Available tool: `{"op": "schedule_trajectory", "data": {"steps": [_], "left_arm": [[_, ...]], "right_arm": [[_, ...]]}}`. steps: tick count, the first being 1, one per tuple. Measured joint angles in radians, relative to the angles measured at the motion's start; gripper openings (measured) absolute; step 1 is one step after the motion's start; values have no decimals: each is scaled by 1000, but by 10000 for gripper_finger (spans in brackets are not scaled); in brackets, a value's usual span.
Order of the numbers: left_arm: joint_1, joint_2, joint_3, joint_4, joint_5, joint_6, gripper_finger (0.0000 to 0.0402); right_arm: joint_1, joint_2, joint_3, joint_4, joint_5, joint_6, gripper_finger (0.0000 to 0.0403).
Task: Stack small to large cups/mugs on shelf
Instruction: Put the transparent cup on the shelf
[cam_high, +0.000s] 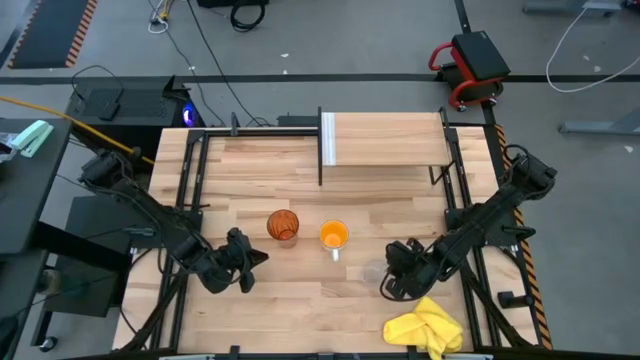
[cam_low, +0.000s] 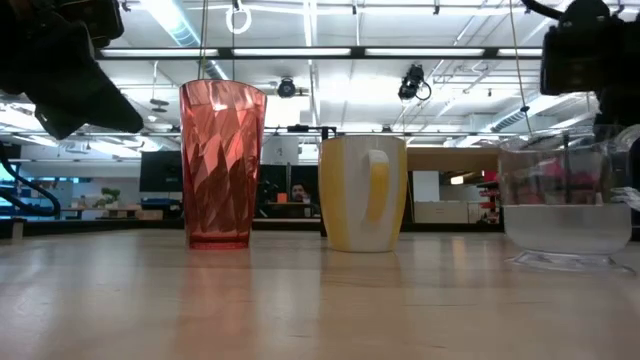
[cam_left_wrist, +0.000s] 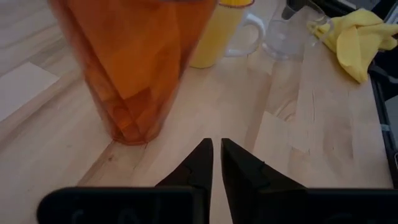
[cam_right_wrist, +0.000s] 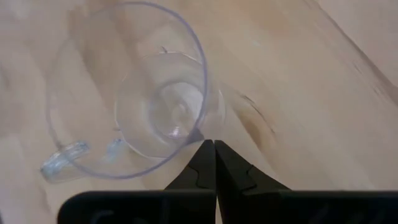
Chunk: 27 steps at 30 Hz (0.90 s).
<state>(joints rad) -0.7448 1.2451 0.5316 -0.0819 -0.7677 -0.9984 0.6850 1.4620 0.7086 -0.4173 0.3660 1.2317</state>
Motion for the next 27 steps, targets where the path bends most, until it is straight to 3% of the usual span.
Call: {"op": "schedule_trajectory", "data": {"steps": [15,27], "left_arm": [[0,97,0,211,10,97,40],[0,97,0,265,28,155,45]], "right_arm": [[-44,7,0,115,-1,-133,1],[-99,155,0,308,-87,-219,1]]}}
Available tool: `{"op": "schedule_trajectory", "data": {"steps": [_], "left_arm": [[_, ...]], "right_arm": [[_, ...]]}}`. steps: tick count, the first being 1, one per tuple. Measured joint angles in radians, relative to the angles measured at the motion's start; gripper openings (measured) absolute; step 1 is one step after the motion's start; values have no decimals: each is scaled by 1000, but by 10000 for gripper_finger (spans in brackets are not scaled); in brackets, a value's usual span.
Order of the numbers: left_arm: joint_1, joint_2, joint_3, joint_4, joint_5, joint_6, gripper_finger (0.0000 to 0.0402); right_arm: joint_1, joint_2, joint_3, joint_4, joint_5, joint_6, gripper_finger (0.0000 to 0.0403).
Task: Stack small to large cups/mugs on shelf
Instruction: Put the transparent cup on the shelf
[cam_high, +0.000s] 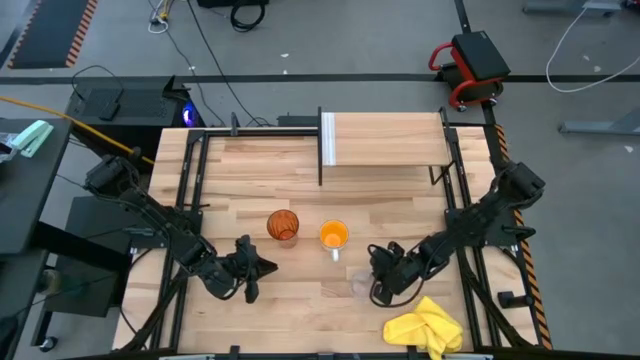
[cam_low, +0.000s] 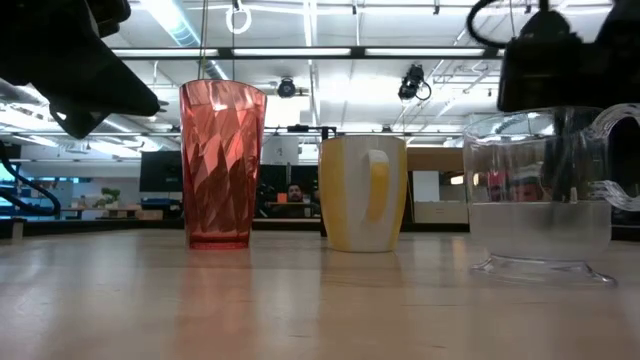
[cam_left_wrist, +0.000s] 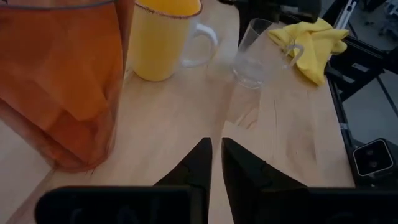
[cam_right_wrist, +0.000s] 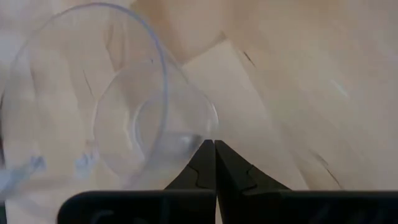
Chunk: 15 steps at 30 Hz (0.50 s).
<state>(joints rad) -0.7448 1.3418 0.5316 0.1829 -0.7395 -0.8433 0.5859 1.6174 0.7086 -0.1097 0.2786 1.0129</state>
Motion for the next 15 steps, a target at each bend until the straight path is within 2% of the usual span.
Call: {"op": "schedule_trajectory", "data": {"steps": [4,9,15], "left_arm": [[-1,0,0,0,12,-1,44],[-6,0,0,4,31,-2,50],[-33,0,0,10,38,-2,51]], "right_arm": [[-20,40,0,99,-64,-47,1],[-2,58,27,97,-74,-48,1],[78,40,93,-28,-74,-21,1]]}}
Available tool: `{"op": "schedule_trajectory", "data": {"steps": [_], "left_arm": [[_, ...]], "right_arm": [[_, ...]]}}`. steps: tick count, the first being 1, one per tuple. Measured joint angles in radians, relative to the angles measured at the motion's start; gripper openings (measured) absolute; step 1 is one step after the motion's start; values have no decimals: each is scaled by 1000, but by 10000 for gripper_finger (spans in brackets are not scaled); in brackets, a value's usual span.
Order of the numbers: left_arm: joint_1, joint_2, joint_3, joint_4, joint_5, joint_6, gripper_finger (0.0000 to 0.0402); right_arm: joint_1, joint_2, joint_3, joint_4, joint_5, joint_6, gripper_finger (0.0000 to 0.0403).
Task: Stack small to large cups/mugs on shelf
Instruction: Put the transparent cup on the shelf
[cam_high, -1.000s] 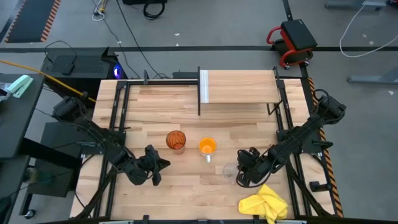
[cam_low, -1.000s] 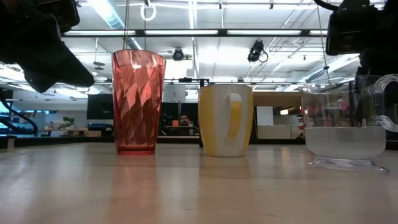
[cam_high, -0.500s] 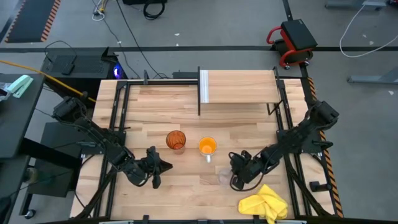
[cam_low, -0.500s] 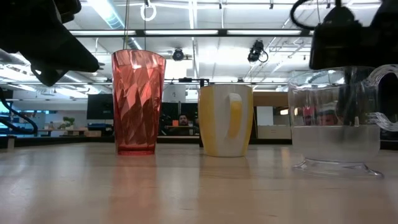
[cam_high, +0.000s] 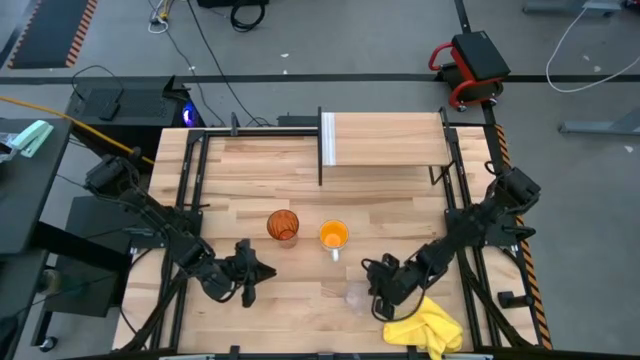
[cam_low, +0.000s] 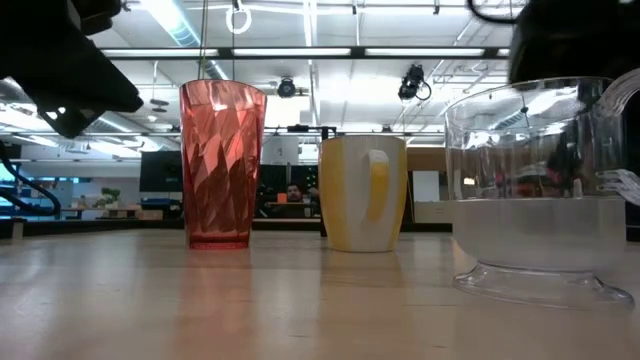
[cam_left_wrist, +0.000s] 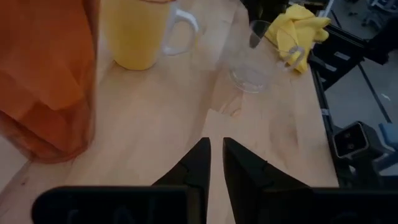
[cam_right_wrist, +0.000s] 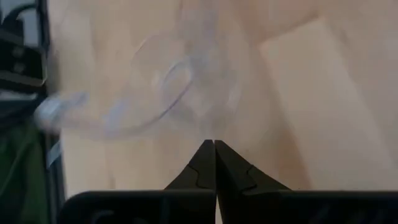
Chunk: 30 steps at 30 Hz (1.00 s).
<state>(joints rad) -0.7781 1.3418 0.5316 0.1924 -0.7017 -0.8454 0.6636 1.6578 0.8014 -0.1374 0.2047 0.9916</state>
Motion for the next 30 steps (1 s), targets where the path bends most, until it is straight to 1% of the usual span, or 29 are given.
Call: {"op": "schedule_trajectory", "data": {"steps": [3,6,8,14,16,18,27,30], "left_arm": [[-16,0,0,14,0,2,51],[-24,0,0,33,0,19,55],[-24,0,0,41,0,28,57],[-9,41,0,63,0,33,62],[-6,64,0,85,0,34,62],[-3,88,0,101,3,40,60],[30,150,1,253,8,104,69],[41,152,1,265,8,125,74]], "right_arm": [[49,-8,27,-59,3,37,1],[81,-4,40,-52,27,31,1],[80,1,45,-33,39,15,1],[16,27,45,25,48,-80,1],[-6,36,44,23,40,-104,1],[-26,48,44,60,29,-133,1],[-82,50,44,128,18,-241,1],[-94,51,44,140,17,-269,1]]}}
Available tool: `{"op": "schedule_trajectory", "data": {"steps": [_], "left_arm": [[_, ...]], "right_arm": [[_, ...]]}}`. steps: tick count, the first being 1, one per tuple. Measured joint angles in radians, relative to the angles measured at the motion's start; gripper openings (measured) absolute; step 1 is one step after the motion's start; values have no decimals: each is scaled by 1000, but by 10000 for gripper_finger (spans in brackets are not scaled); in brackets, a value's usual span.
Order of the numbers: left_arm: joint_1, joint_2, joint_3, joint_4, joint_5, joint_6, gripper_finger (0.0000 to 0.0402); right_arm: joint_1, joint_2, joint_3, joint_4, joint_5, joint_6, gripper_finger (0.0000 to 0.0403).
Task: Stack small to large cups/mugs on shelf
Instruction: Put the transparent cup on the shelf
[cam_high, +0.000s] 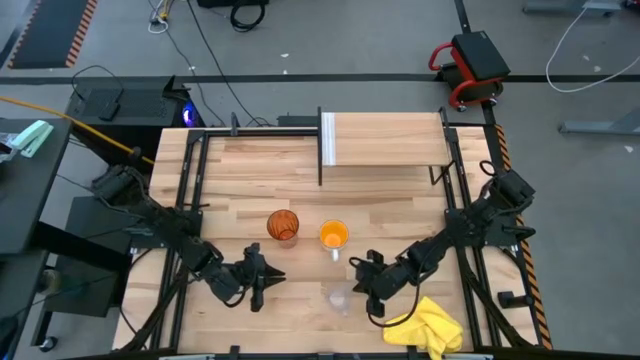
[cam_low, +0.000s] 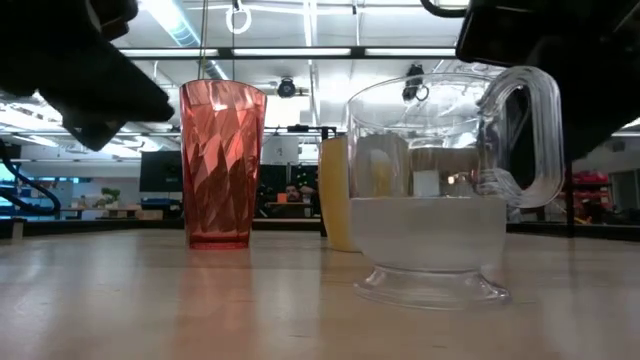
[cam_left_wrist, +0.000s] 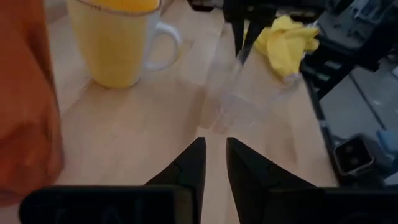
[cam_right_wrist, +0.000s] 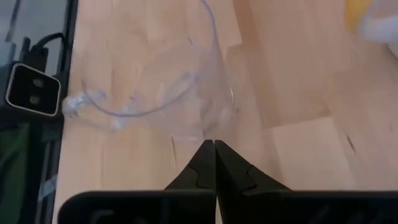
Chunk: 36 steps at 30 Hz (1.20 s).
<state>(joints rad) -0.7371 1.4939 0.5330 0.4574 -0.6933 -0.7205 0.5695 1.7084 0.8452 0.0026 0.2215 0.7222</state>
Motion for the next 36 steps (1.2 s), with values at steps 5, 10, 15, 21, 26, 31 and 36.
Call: {"op": "schedule_trajectory", "data": {"steps": [5,10,15,21,26,31,36], "left_arm": [[12,0,22,1,25,24,81],[14,43,78,-1,52,81,86],[24,130,153,-1,113,125,86],[39,240,249,-6,190,132,88],[52,315,317,-4,295,132,92],[52,348,346,-6,315,155,88],[59,359,354,-2,313,157,92]], "right_arm": [[-12,0,0,36,-2,-46,1],[-6,0,0,5,-12,-29,1],[63,0,-1,-19,-20,40,1],[109,-1,-1,43,-21,24,1],[63,-1,-1,74,-23,-42,1],[15,-1,-1,89,-49,-89,1],[-9,-1,-1,122,-67,-131,1]]}}
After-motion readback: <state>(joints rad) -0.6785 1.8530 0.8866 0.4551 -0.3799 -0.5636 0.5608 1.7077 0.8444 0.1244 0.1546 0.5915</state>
